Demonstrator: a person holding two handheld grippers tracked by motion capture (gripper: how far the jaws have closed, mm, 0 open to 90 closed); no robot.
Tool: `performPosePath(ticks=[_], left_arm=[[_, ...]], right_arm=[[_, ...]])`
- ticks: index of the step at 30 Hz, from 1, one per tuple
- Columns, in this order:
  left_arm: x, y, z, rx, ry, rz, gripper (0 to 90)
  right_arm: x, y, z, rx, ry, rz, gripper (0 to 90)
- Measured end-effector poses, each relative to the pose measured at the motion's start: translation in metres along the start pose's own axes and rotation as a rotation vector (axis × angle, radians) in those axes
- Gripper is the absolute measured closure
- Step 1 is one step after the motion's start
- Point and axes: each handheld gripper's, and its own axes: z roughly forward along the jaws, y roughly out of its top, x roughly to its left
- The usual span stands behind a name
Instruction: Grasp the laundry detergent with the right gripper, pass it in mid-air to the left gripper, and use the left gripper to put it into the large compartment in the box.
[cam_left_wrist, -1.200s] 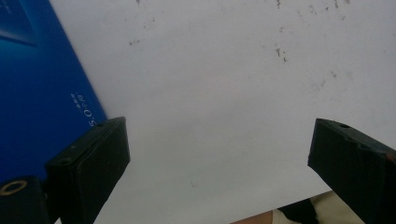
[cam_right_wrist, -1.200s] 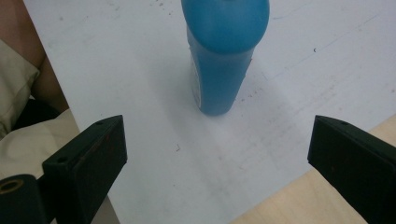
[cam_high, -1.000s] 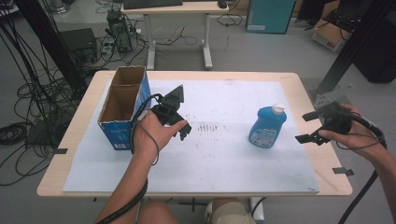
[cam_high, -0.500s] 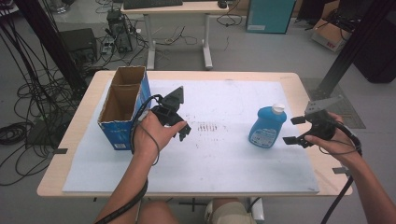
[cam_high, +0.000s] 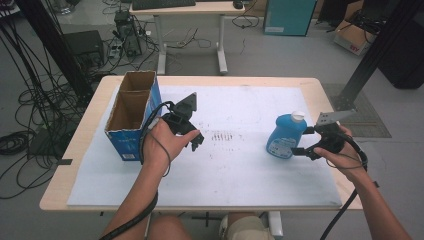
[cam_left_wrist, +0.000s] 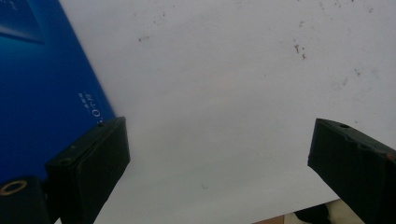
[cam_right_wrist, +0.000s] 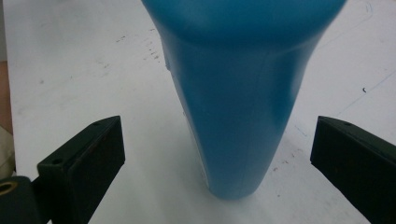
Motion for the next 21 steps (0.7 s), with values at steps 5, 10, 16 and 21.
performPosePath(ticks=[5, 10, 16, 21], left_arm=[[0.001, 0.000, 0.000, -0.002, 0.002, -0.003, 5.9], [0.001, -0.001, 0.001, 0.000, 0.004, -0.005, 5.9], [0.001, -0.001, 0.002, 0.004, 0.006, 0.000, 5.9], [0.001, -0.001, 0.002, 0.000, 0.006, 0.001, 5.9]], right_arm=[[-0.001, -0.002, 0.008, -0.022, -0.006, 0.006, 2.8], [0.000, -0.003, 0.015, -0.043, -0.022, 0.006, 2.6], [0.001, -0.005, 0.021, -0.088, -0.028, 0.018, 2.4], [0.000, -0.008, 0.025, -0.100, -0.024, 0.023, 2.4]])
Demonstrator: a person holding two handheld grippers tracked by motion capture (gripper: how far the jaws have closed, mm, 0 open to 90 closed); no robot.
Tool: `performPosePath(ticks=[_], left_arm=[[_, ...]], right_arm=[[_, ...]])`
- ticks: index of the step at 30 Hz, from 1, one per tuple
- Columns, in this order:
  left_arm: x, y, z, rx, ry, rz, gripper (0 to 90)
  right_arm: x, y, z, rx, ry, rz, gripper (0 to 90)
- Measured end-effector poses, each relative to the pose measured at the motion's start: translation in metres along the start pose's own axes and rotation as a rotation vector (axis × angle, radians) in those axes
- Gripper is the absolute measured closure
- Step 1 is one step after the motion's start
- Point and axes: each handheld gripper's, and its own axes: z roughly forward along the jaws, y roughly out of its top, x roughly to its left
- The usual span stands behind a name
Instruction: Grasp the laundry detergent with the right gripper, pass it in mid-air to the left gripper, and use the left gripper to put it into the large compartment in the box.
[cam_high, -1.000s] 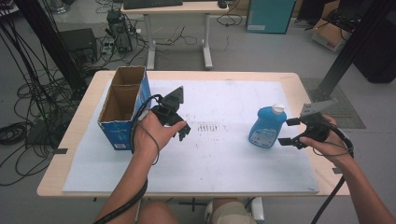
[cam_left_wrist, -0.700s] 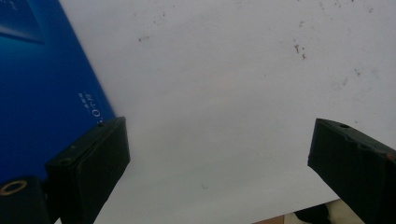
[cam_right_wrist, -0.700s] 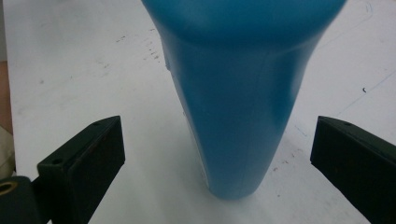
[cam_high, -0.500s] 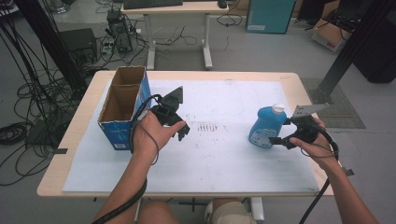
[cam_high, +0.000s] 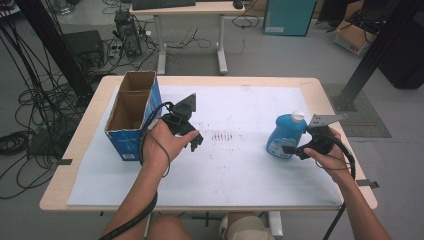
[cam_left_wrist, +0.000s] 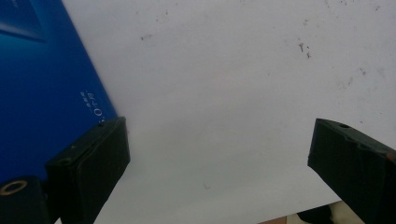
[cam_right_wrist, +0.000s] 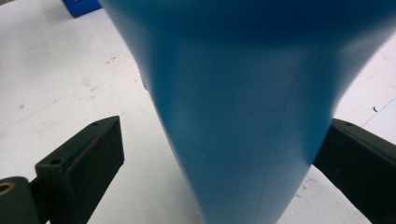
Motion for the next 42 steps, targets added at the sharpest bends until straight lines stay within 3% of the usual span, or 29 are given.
performPosePath(ticks=[19, 42], left_arm=[[-0.0011, 0.0007, -0.0018, -0.008, 0.001, 0.003, 5.9], [-0.0014, -0.0009, -0.0026, -0.012, 0.001, 0.001, 5.9]], right_arm=[[0.0002, -0.0030, 0.0067, -0.052, 0.007, 0.002, 2.0], [0.0020, -0.0029, 0.0088, -0.067, 0.010, -0.003, 2.0]])
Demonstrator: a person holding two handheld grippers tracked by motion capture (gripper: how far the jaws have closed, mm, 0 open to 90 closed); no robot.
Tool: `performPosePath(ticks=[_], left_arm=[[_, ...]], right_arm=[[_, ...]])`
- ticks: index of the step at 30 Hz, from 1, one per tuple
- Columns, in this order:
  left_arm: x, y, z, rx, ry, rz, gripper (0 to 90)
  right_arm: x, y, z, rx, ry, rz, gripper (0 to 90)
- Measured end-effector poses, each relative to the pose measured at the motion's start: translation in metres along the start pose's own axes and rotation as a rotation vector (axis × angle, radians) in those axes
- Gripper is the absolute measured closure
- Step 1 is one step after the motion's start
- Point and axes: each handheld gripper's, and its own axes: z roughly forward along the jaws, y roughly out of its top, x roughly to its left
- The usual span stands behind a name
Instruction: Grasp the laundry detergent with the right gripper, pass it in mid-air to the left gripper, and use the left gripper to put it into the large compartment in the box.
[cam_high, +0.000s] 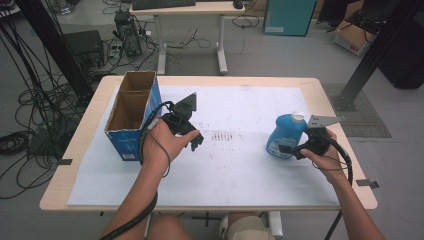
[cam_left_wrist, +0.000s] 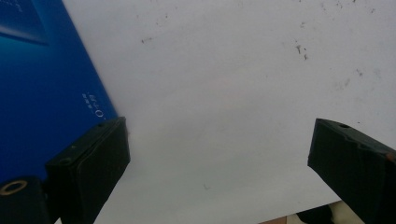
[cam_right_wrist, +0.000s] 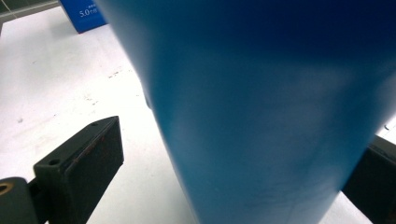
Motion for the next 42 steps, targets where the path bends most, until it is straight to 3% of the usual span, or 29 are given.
performPosePath(ticks=[42], left_arm=[[-0.0010, -0.0012, -0.0016, -0.004, 0.006, 0.003, 5.9]], right_arm=[[0.0003, -0.0003, -0.0006, -0.019, -0.011, -0.023, 1.9]])
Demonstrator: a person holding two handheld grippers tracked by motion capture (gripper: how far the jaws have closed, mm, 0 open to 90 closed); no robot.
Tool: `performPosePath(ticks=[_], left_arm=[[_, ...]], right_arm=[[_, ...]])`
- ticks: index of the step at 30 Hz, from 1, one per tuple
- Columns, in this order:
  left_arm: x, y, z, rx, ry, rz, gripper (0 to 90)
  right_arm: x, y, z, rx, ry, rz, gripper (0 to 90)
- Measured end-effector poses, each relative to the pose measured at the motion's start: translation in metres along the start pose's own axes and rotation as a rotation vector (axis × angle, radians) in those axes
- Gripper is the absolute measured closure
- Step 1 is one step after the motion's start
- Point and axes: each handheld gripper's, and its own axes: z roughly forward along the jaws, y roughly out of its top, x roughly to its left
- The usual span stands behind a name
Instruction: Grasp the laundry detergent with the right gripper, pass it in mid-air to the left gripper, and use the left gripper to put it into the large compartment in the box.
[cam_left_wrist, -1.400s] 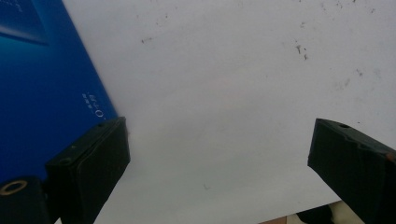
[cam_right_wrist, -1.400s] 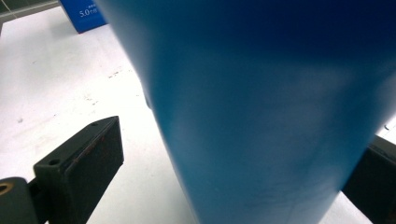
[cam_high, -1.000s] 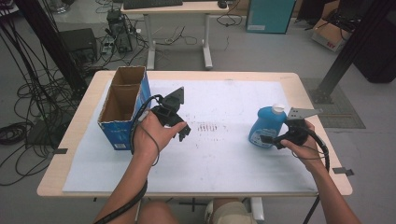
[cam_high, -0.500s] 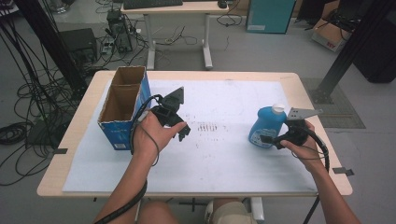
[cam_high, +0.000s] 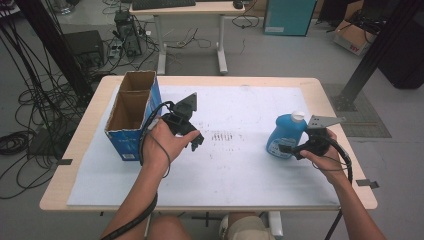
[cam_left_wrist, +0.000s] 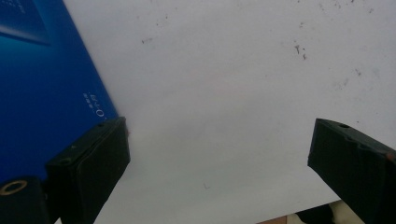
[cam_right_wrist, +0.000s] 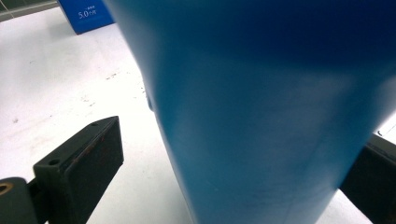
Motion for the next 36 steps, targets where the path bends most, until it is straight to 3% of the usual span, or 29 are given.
performPosePath(ticks=[36], left_arm=[[-0.0036, 0.0012, -0.0021, -0.022, -0.002, 0.015, 6.0]], right_arm=[[0.0005, -0.0014, 0.0031, 0.006, 0.004, 0.005, 1.8]])
